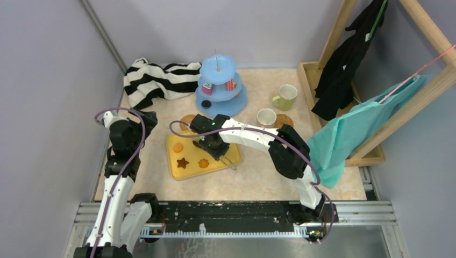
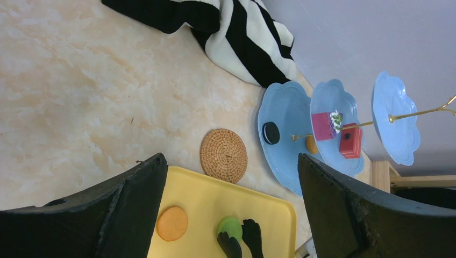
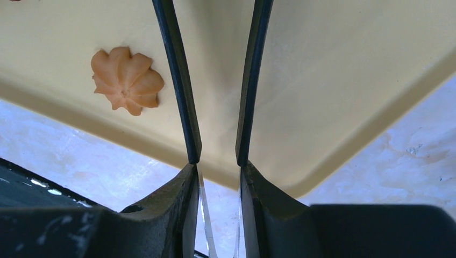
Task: Serve the afternoon tea
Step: Pick up the desert from the tray.
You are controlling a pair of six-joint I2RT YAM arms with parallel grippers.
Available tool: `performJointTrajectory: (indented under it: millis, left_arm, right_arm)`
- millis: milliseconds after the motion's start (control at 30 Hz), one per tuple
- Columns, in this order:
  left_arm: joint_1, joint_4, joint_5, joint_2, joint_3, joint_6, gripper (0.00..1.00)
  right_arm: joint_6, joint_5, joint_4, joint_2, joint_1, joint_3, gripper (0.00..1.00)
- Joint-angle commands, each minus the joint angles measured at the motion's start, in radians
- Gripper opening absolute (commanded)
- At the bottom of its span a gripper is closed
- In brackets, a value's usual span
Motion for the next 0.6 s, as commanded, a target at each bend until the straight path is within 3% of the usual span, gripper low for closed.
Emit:
performJointTrajectory:
  millis: [0,567]
  left_arm:
    - [-0.005,0.003,-0.006,-0.01,0.012,0.008,0.96]
    - [-0.005,-0.002,-0.011,0.004,0.018,0.023,0.96]
  right_arm:
    - [0.004,0.041,0.014,-0.07,0.01,0.044,0.0]
    - [0.032,0.031,0.084,-0.21,-0.093,-0.016,0.0]
